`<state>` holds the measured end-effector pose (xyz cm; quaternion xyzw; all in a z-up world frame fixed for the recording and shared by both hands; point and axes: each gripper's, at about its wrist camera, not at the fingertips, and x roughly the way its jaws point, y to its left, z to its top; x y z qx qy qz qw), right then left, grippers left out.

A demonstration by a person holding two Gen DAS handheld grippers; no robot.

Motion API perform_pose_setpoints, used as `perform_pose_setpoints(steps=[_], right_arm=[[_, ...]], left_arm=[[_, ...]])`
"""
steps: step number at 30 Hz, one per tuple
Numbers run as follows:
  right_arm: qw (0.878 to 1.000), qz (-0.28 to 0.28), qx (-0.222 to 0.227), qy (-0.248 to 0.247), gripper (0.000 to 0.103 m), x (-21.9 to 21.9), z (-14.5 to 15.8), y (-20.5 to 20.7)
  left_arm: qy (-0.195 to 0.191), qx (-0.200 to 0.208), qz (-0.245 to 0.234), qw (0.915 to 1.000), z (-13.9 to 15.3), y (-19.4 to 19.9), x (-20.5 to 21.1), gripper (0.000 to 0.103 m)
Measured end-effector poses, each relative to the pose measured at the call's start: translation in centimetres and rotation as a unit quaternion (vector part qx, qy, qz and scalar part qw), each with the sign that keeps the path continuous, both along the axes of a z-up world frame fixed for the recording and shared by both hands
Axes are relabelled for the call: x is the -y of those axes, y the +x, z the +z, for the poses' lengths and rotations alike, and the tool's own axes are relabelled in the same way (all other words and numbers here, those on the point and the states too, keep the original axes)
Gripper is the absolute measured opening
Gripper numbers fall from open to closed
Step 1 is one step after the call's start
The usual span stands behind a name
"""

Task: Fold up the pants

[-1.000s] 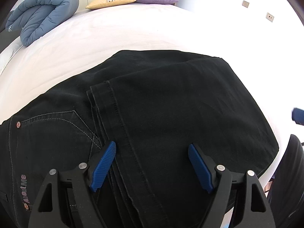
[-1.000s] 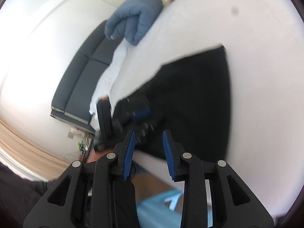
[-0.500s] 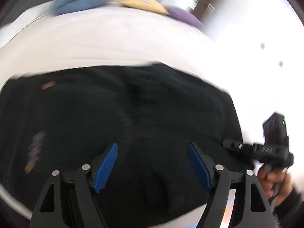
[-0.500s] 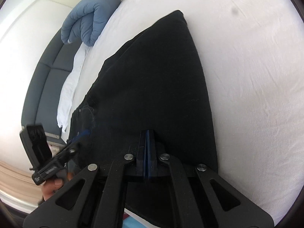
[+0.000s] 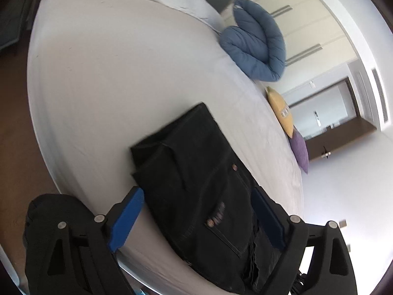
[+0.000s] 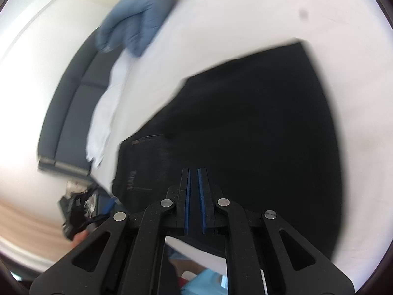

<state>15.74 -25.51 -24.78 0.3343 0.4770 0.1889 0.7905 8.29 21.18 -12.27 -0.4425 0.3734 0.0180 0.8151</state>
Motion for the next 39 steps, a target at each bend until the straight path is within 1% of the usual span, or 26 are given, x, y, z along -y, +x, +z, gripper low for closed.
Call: perform_pose_setpoints(steps=[2,3,5,6,7,8,10,11,12,14,16,17,18,19,21,23,25,28,29,30,31,32,33,34,37,39], right_arm=[[1.0,0.018,0.005,0.006,0.008,-1.4,0.1,1.2],[1.0,0.021,-0.001,0.017,0.008,-1.9,-0.5,1.9],[0.998,0.017,-0.038,0.047,0.008,-2.3,-3.0,3.0],[0.997,0.012,-0.067,0.045,0.007,-2.4,-4.6,3.4],[0.995,0.01,-0.097,0.031,0.0,-2.6,-6.5,3.6],[0.995,0.0,-0.088,0.047,0.0,-2.2,-7.4,3.2],[0.995,-0.008,-0.081,0.063,0.0,-1.7,-7.4,2.5],[0.995,-0.008,-0.084,0.057,0.0,-1.7,-7.1,2.2],[0.995,-0.004,-0.086,0.047,0.005,-1.8,-6.6,2.1],[0.997,0.012,-0.069,0.03,0.006,-2.5,-4.8,1.9],[0.998,0.03,-0.045,0.043,0.006,-3.2,-3.3,1.9],[0.997,0.037,-0.036,0.056,0.006,-3.7,-2.6,2.2],[0.997,0.041,-0.03,0.066,0.006,-4.2,-2.0,2.4],[0.996,0.047,-0.024,0.077,0.006,-4.6,-1.5,2.8],[0.993,0.058,-0.018,0.098,0.006,-5.9,-0.8,3.9],[0.992,0.071,-0.02,0.106,0.006,-7.2,-0.5,5.0],[0.991,0.082,-0.025,0.101,0.006,-8.5,-0.7,6.0],[0.991,0.088,-0.049,0.09,0.006,-9.7,-1.9,7.3],[0.991,0.084,-0.07,0.074,0.006,-10.0,-2.8,7.7],[0.991,0.076,-0.106,0.037,0.004,-10.0,-4.3,8.0],[0.989,0.072,-0.131,0.023,0.0,-10.0,-5.6,8.3],[0.989,0.053,-0.125,0.056,0.0,-9.2,-6.4,8.1],[0.989,0.041,-0.123,0.077,0.0,-8.7,-6.7,7.9],[0.988,0.036,-0.121,0.085,0.0,-8.4,-6.6,7.7],[0.994,0.043,-0.088,0.052,0.0,-8.8,-5.6,6.8],[0.994,0.041,-0.081,0.054,0.0,-8.6,-5.6,6.8]], left_arm=[[-0.017,-0.009,0.014,0.9997,-1.1,0.3,-1.2,0.09],[-0.027,-0.012,0.017,0.9994,-1.9,0.4,-1.5,0.091],[-0.046,-0.025,0.016,0.9985,-3.2,1.0,-1.5,0.091],[-0.056,-0.026,0.014,0.998,-3.9,1.3,-1.0,0.091],[-0.059,-0.025,0.012,0.9979,-4.2,1.5,-0.9,0.092],[-0.059,-0.023,0.009,0.998,-4.2,1.9,-0.8,0.092],[-0.062,-0.018,0.002,0.9979,-4.1,2.8,-0.7,0.093],[-0.068,-0.016,-0.001,0.9976,-4.3,3.3,-0.8,0.093],[-0.077,-0.017,-0.003,0.9969,-4.5,3.6,-0.9,0.093],[-0.086,-0.014,-0.01,0.9961,-4.5,4.3,-0.8,0.092],[-0.094,-0.009,-0.019,0.9953,-4.6,4.9,-1.0,0.09],[-0.106,-0.006,-0.018,0.9942,-4.8,5.2,-1.1,0.085],[-0.121,-0.006,-0.016,0.9925,-5.0,5.2,-1.3,0.075],[-0.132,-0.006,-0.016,0.9911,-5.2,5.6,-1.4,0.068],[-0.156,-0.012,-0.018,0.9874,-6.1,6.0,-1.6,0.039],[-0.176,-0.017,-0.013,0.9842,-7.1,6.1,-1.9,0.025],[-0.189,-0.012,-0.012,0.9819,-7.6,6.2,-2.0,0.023],[-0.177,-0.008,-0.018,0.9841,-7.3,6.5,-1.8,0.021],[-0.175,-0.007,-0.017,0.9843,-7.2,6.7,-1.7,0.02],[-0.176,-0.006,-0.016,0.9842,-7.2,6.7,-1.7,0.019],[-0.175,-0.004,-0.014,0.9844,-7.2,6.8,-1.7,0.019],[-0.172,-0.003,-0.013,0.985,-7.0,6.9,-1.6,0.018],[-0.168,-0.002,-0.013,0.9856,-6.9,6.9,-1.6,0.018],[-0.165,-0.001,-0.012,0.9863,-6.8,6.8,-1.5,0.018],[-0.164,0.002,-0.006,0.9864,-6.9,6.8,-1.4,0.018],[-0.164,0.004,-0.005,0.9865,-6.8,6.8,-1.3,0.018]])
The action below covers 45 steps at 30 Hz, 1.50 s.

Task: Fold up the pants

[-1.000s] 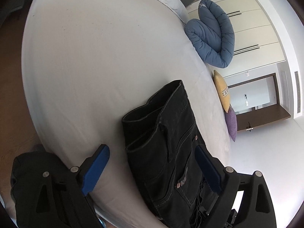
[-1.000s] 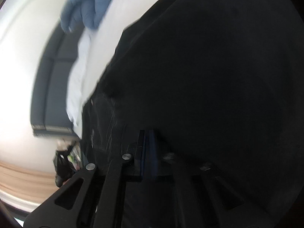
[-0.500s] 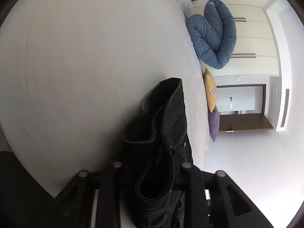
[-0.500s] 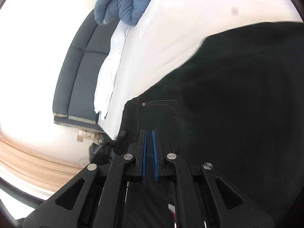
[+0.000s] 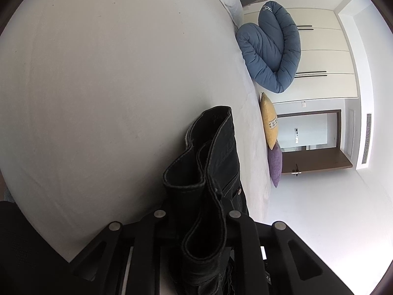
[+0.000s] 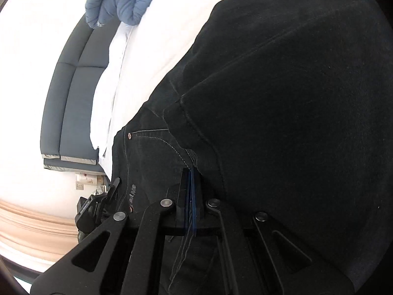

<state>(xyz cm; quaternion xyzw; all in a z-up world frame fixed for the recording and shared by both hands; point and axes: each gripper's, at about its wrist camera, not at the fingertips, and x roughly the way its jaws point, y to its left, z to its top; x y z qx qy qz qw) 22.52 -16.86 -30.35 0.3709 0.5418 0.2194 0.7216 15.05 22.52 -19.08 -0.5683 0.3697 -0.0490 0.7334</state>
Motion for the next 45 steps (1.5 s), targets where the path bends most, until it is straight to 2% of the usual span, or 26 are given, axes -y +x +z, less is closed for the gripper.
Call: perform_pose_setpoints(steps=[3,7,11,12,13,14,15,16,19,22,23,24,28,32,38,41,42,45], right_arm=[[1.0,-0.004,0.002,0.013,0.0,0.3,0.1,-0.3],[1.0,-0.006,0.009,0.004,0.0,0.5,0.8,-0.8],[1.0,-0.019,0.01,0.009,0.005,0.3,1.5,-1.2],[1.0,-0.022,0.011,0.006,0.012,0.4,2.0,-1.4],[1.0,-0.022,0.016,0.009,0.028,0.6,2.6,-1.7],[0.999,-0.023,0.021,0.011,0.039,1.0,2.7,-1.4],[0.999,-0.024,0.025,0.016,0.059,1.2,3.3,-1.5],[0.999,-0.028,0.031,0.025,0.064,1.6,3.9,-1.4],[0.998,-0.032,0.045,0.036,0.064,1.8,5.2,-0.5],[0.998,-0.059,0.011,0.011,0.061,3.5,3.9,0.7],[0.998,-0.058,0.001,0.022,0.059,3.8,2.9,1.1],[0.998,-0.05,0.012,0.021,0.059,3.8,2.8,1.3],[0.999,-0.007,0.03,-0.011,0.061,3.3,4.2,1.5],[0.999,-0.031,0.019,0.039,0.061,5.5,4.9,-0.2],[0.993,-0.029,0.027,0.107,0.062,10.8,5.6,-2.3],[0.988,-0.026,0.035,0.147,0.063,13.0,5.8,-2.8],[0.985,-0.027,0.037,0.169,0.063,13.6,6.0,-2.9],[0.982,-0.028,0.044,0.18,0.068,15.6,7.1,-2.9]], left_arm=[[0.004,0.003,-0.001,1.0,0.2,-0.1,0.0,0.018],[0.003,0.006,0.002,1.0,0.6,-0.3,0.0,0.018],[0.037,0.022,-0.012,0.999,2.7,-0.2,0.5,0.018],[0.046,0.026,-0.016,0.9985,3.3,-0.3,0.7,0.018],[0.055,0.031,-0.02,0.9978,3.9,-0.3,0.9,0.018],[0.065,0.037,-0.024,0.9969,4.6,-0.2,1.2,0.018],[0.076,0.044,-0.03,0.9957,5.5,-0.1,1.6,0.018],[0.088,0.05,-0.035,0.9943,6.3,0.0,2.0,0.018],[0.122,0.071,-0.056,0.9884,8.9,0.3,3.6,0.018],[0.163,0.092,-0.081,0.979,11.3,0.4,5.8,0.018],[0.176,0.098,-0.091,0.9753,12.2,0.5,6.7,0.018],[0.186,0.104,-0.099,0.9719,12.8,0.5,7.5,0.018],[0.225,0.134,-0.142,0.9545,15.5,0.6,11.7,0.017],[0.259,0.162,-0.187,0.9338,17.7,0.3,16.2,0.017],[0.303,0.187,-0.242,0.9028,19.1,-0.1,22.2,0.017],[0.325,0.192,-0.278,0.8832,19.0,-0.6,25.5,0.017],[0.334,0.195,-0.293,0.8742,18.7,-0.9,26.8,0.017],[0.361,0.195,-0.342,0.8455,17.1,-2.0,30.7,0.017]])
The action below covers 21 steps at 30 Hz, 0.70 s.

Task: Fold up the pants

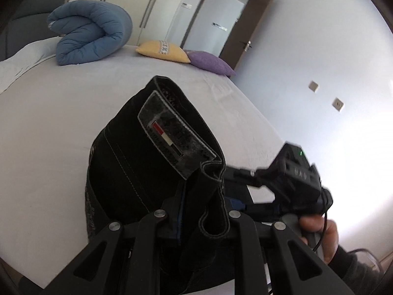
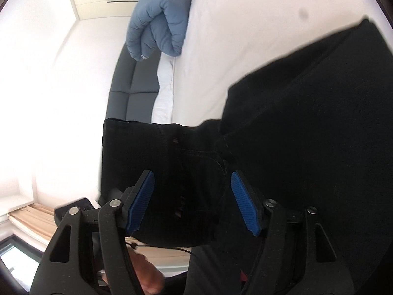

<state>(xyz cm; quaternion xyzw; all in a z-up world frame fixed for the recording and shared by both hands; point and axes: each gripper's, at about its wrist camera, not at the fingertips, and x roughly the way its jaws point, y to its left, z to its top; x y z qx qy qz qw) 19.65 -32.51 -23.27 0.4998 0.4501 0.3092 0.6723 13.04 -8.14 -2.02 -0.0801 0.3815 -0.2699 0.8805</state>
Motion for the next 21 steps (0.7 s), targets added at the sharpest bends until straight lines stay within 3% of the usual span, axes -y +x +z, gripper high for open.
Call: perform_pose_setpoints(steps=[6,9,11,13,16,21], right_arm=[[0.998,0.004,0.046,-0.043,0.076,3.4,4.7,-1.5],[0.991,0.017,0.017,-0.135,0.078,3.9,4.6,-2.0],[0.986,0.03,0.0,-0.166,0.072,3.7,3.7,-2.3],[0.982,0.032,-0.006,-0.185,0.039,3.8,3.3,-2.6],[0.98,0.021,-0.01,-0.197,0.019,5.0,2.9,-2.8],[0.971,0.006,0.037,-0.235,0.013,6.5,5.0,-4.1]], left_arm=[[0.061,-0.029,-0.058,0.996,-4.0,-1.9,4.6,0.017],[0.096,-0.021,-0.078,0.9921,-4.7,-2.8,6.3,0.017],[0.11,-0.02,-0.085,0.9901,-5.1,-3.0,6.7,0.017],[0.119,-0.021,-0.085,0.9891,-5.3,-3.1,6.8,0.017],[0.122,-0.021,-0.092,0.9881,-5.2,-3.0,7.3,0.017],[0.125,0.0,-0.112,0.9859,-3.8,-3.3,10.6,0.017]])
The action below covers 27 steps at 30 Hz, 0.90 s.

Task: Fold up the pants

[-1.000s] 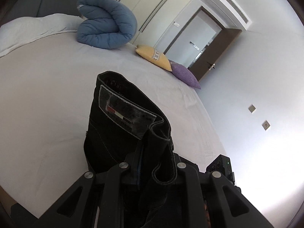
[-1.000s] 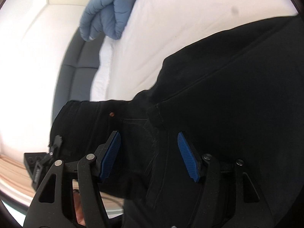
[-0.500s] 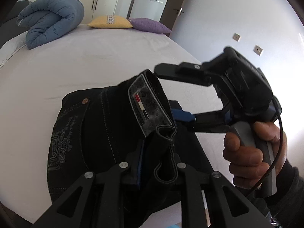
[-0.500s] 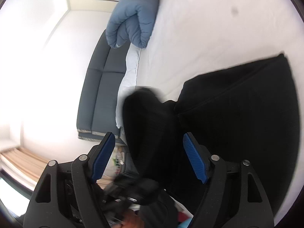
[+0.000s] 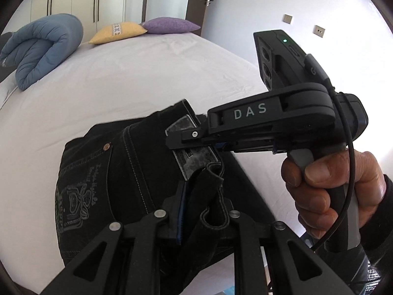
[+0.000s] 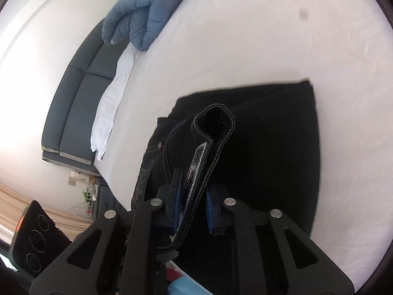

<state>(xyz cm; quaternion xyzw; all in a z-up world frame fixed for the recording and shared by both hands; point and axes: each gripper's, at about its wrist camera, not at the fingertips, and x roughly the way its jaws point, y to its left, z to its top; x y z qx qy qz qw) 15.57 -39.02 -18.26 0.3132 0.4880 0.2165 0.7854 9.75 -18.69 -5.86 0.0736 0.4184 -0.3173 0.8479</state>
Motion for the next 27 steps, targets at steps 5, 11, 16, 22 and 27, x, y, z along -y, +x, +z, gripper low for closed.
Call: perform_pose_setpoints(steps=[5,11,16,22,27], right_arm=[[0.999,-0.022,0.035,0.001,0.012,3.4,2.3,-1.1],[0.998,-0.057,-0.001,0.004,0.012,7.3,-0.7,-2.3],[0.994,-0.085,-0.04,0.059,0.016,8.4,-5.8,-2.1],[0.992,-0.125,-0.029,0.003,0.035,10.1,-3.3,-2.9],[0.992,-0.121,0.028,0.006,0.035,9.3,2.1,-4.7]], left_arm=[[0.0,0.012,-0.029,0.9995,0.6,-0.4,2.9,0.017],[0.009,-0.034,-0.042,0.9985,-3.2,-0.2,5.5,0.019],[-0.019,-0.068,-0.046,0.9964,-3.8,0.3,4.8,0.037],[-0.074,-0.037,-0.001,0.9966,1.2,0.5,-1.2,0.076],[-0.04,-0.014,0.051,0.9978,1.7,2.8,-6.0,0.076]])
